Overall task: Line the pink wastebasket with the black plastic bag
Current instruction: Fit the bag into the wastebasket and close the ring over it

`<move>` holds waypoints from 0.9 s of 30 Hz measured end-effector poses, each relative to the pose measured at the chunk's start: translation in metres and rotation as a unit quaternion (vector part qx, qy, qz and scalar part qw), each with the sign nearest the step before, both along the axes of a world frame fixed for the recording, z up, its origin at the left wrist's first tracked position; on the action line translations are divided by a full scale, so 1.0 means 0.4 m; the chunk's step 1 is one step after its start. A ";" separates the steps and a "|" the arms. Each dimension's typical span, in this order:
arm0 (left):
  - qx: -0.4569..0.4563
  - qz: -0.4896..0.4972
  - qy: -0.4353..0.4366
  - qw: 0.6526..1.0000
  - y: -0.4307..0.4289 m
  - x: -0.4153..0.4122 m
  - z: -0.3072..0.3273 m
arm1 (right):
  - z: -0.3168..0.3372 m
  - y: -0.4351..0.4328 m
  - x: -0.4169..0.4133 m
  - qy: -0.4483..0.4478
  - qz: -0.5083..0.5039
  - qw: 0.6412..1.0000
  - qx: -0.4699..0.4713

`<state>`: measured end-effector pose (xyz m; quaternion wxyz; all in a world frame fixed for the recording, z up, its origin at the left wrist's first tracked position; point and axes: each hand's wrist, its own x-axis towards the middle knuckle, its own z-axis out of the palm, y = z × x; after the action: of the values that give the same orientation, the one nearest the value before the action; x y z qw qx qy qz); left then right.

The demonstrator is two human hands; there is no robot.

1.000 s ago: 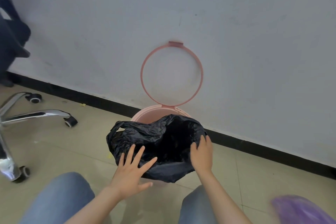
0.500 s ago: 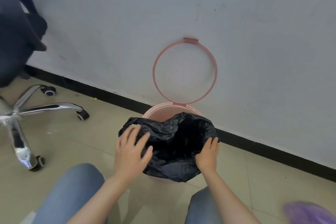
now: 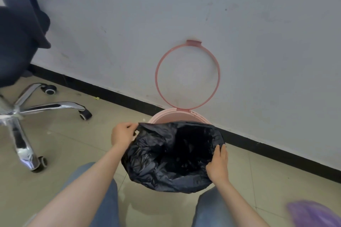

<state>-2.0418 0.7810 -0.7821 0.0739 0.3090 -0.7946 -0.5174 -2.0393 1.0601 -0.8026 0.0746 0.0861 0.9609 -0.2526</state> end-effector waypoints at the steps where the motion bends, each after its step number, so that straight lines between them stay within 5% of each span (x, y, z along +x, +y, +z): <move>1: 0.054 0.057 0.002 0.997 -0.021 -0.009 0.003 | 0.000 -0.001 0.001 0.001 0.000 1.000 0.001; 6: 0.097 0.076 -0.053 0.991 -0.073 -0.008 -0.026 | -0.003 0.001 0.000 0.002 0.004 1.000 0.011; 10: -0.158 0.005 -0.041 0.987 0.004 0.041 0.017 | -0.005 -0.005 0.002 0.000 -0.001 1.000 0.013; 13: -0.246 -0.126 -0.032 0.960 0.117 0.112 0.034 | -0.002 -0.005 0.002 -0.005 -0.001 1.000 0.012; 16: -0.178 -0.210 -0.125 0.953 0.157 0.110 -0.006 | 0.006 -0.007 0.006 -0.010 -0.001 1.000 0.008; 19: -0.051 -0.192 -0.142 0.970 0.138 0.092 -0.022 | 0.012 -0.013 0.024 -0.017 -0.007 1.000 0.001; 27: -0.264 -0.168 -0.157 0.937 0.051 0.201 0.001 | 0.018 -0.013 0.145 -0.071 0.014 0.997 0.017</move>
<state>-1.9615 0.8014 -0.7819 -0.0609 0.2172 -0.9444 -0.2391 -1.9812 1.0549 -0.7953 0.1445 0.0916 0.9584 -0.2286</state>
